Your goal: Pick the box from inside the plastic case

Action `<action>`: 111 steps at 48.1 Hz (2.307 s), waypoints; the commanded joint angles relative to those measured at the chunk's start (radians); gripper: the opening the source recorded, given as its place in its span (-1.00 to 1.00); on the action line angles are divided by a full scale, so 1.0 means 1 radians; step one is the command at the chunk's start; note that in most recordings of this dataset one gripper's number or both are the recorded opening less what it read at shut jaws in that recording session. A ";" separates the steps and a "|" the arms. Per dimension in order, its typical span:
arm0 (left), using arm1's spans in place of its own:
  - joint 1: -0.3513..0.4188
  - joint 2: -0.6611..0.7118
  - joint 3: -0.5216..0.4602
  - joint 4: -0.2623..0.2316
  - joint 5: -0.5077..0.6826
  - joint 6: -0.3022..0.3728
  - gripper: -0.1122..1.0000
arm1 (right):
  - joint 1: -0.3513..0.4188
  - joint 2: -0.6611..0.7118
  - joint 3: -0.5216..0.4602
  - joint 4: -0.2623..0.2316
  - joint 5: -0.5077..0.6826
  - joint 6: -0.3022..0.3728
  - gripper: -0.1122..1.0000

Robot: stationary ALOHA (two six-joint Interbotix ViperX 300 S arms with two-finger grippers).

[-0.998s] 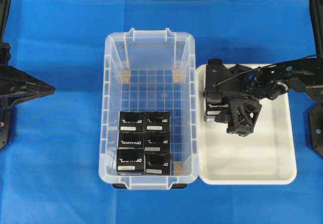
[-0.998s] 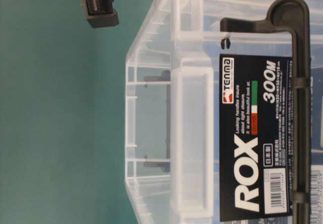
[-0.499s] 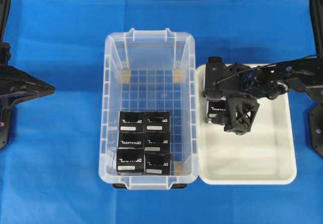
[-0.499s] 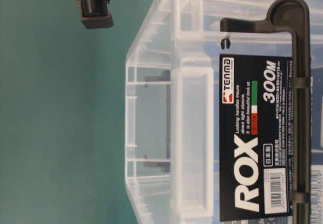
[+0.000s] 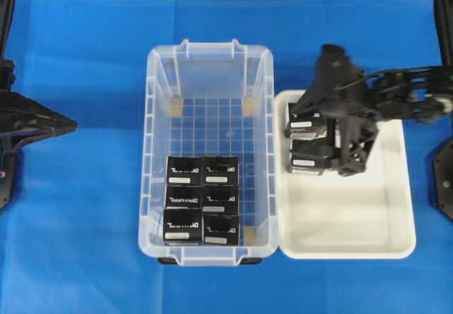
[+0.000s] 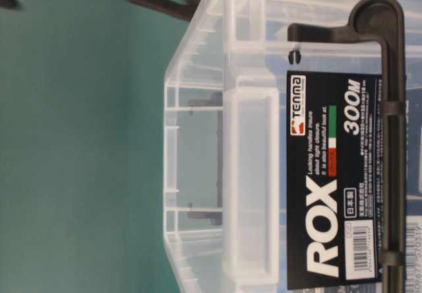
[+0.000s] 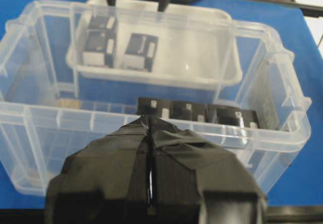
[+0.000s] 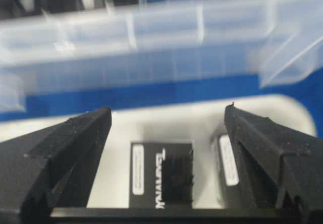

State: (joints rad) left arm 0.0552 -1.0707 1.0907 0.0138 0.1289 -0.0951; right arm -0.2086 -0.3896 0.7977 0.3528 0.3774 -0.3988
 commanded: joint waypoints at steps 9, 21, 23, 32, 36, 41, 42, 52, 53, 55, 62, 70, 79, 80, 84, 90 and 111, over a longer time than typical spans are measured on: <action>0.002 0.008 -0.028 0.003 -0.006 0.003 -0.90 | -0.002 -0.218 0.003 0.005 -0.003 0.002 0.85; 0.002 0.006 -0.028 0.003 -0.006 0.003 -0.90 | 0.009 -0.394 0.063 0.009 -0.014 0.005 0.85; 0.002 0.006 -0.028 0.003 -0.006 0.003 -0.90 | 0.009 -0.419 0.069 0.011 -0.014 0.005 0.85; -0.005 0.006 -0.029 0.002 -0.009 0.002 -0.90 | 0.012 -0.518 0.097 0.014 -0.015 0.003 0.85; -0.008 0.006 -0.028 0.003 -0.009 0.002 -0.90 | 0.012 -0.551 0.115 0.017 -0.023 0.005 0.85; -0.012 0.008 -0.028 0.002 -0.009 0.002 -0.90 | 0.012 -0.584 0.138 0.037 -0.048 0.005 0.85; -0.012 0.008 -0.028 0.003 -0.008 0.002 -0.90 | 0.012 -0.589 0.141 0.040 -0.052 0.005 0.85; -0.023 0.008 -0.029 0.003 -0.008 0.002 -0.90 | 0.012 -0.607 0.170 0.051 -0.081 0.005 0.85; -0.025 0.006 -0.029 0.003 -0.008 0.002 -0.90 | 0.011 -0.609 0.172 0.051 -0.081 0.005 0.85; -0.026 0.006 -0.029 0.003 -0.008 0.002 -0.90 | 0.012 -0.607 0.173 0.051 -0.081 0.005 0.85; -0.035 0.006 -0.029 0.003 -0.008 0.002 -0.90 | 0.012 -0.609 0.183 0.051 -0.078 0.005 0.85; -0.044 0.006 -0.028 0.003 -0.008 0.002 -0.90 | 0.012 -0.627 0.206 0.051 -0.074 0.005 0.85; -0.051 0.006 -0.028 0.003 -0.008 0.003 -0.90 | 0.012 -0.670 0.232 0.052 -0.074 0.005 0.85; -0.051 0.006 -0.028 0.003 -0.008 0.003 -0.90 | 0.011 -0.676 0.233 0.052 -0.074 0.005 0.85; -0.055 0.008 -0.028 0.003 -0.005 0.003 -0.90 | 0.011 -0.701 0.245 0.051 -0.074 0.006 0.85; -0.055 0.008 -0.028 0.003 -0.006 0.006 -0.90 | 0.012 -0.724 0.250 0.052 -0.072 0.006 0.85; -0.057 0.006 -0.021 0.003 -0.003 0.000 -0.89 | 0.011 -0.792 0.290 0.052 -0.071 0.006 0.85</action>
State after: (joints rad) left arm 0.0015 -1.0692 1.0907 0.0138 0.1289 -0.0920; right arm -0.1979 -1.1720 1.0891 0.4019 0.3191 -0.3942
